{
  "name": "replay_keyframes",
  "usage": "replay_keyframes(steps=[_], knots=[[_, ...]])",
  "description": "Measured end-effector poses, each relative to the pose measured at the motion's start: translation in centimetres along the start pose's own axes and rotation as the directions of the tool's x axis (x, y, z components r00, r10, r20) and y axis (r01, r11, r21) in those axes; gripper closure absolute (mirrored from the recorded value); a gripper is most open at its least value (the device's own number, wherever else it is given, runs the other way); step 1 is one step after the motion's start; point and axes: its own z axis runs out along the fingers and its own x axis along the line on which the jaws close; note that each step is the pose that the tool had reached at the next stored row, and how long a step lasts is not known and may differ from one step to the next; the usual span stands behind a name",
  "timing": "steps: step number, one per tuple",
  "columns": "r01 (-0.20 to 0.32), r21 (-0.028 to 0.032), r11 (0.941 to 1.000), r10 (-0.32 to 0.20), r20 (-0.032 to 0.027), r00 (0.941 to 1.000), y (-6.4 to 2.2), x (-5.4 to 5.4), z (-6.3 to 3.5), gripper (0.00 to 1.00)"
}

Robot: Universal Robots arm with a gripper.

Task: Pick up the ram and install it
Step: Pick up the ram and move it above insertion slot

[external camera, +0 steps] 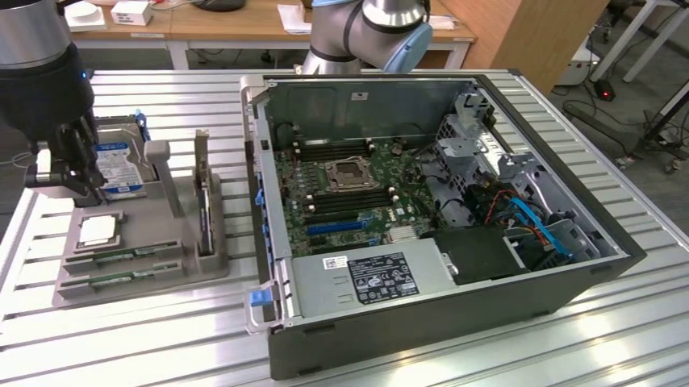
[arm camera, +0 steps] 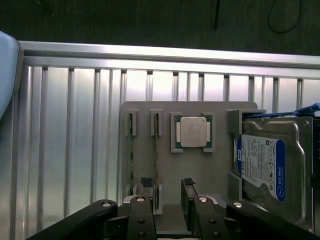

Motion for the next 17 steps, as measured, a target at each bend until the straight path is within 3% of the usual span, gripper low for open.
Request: replay_keyframes(steps=[17], knots=[[0.001,0.0,1.0,-0.001,-0.0001,1.0,0.01,0.55,0.01,0.65]])
